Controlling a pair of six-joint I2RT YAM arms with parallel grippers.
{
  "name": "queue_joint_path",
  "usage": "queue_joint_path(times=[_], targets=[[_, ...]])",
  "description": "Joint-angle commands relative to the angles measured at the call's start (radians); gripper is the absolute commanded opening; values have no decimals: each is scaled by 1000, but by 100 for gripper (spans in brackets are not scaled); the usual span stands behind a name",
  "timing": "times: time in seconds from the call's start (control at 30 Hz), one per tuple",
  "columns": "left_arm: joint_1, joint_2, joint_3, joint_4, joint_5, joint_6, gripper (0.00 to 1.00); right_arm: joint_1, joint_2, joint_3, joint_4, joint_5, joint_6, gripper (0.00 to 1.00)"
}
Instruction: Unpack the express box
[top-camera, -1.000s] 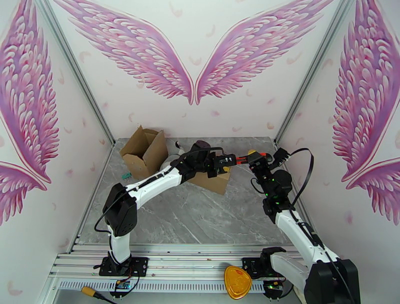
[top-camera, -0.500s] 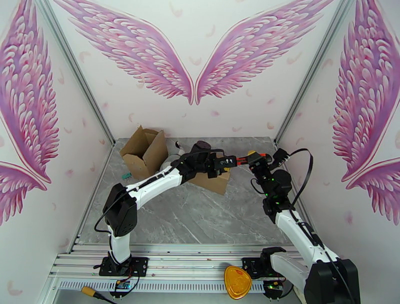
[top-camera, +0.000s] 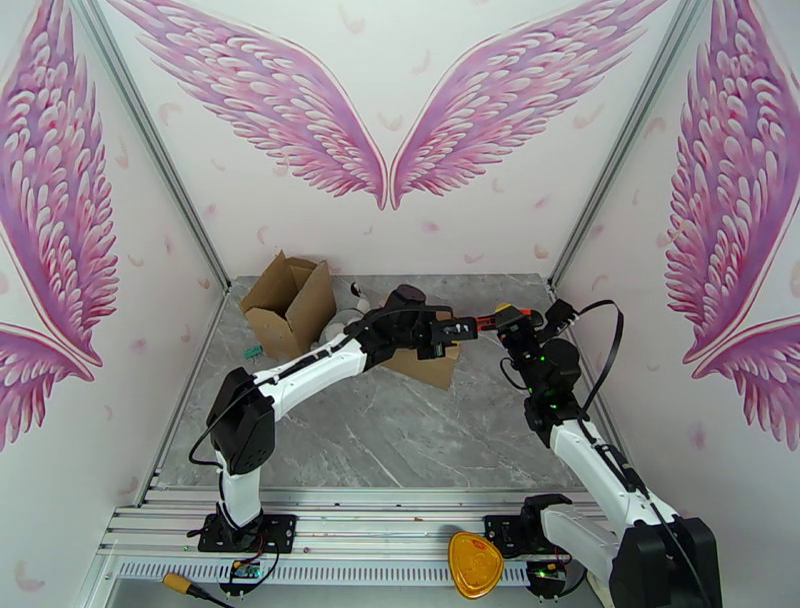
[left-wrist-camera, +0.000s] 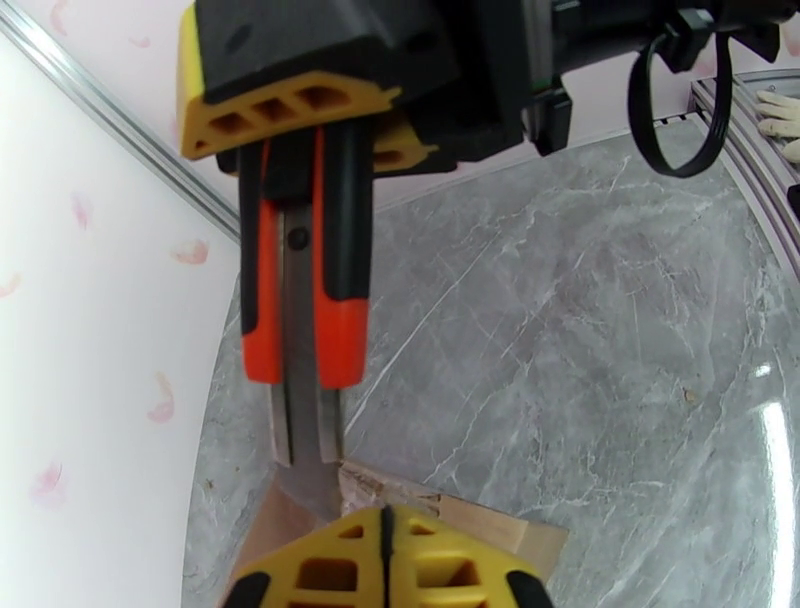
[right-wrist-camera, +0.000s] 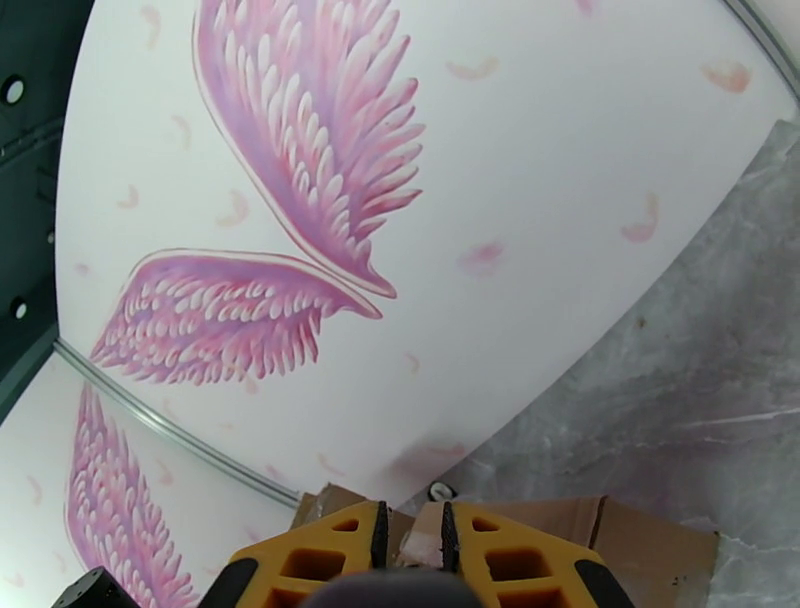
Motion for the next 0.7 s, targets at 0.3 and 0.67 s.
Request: queue_joint_path(times=[0.3, 0.67], targets=[[21, -136, -193, 85, -31, -108, 0, 5, -11, 56, -15, 77, 41, 0], [85, -104, -136, 151, -7, -196, 77, 3, -4, 52, -22, 60, 32, 0]])
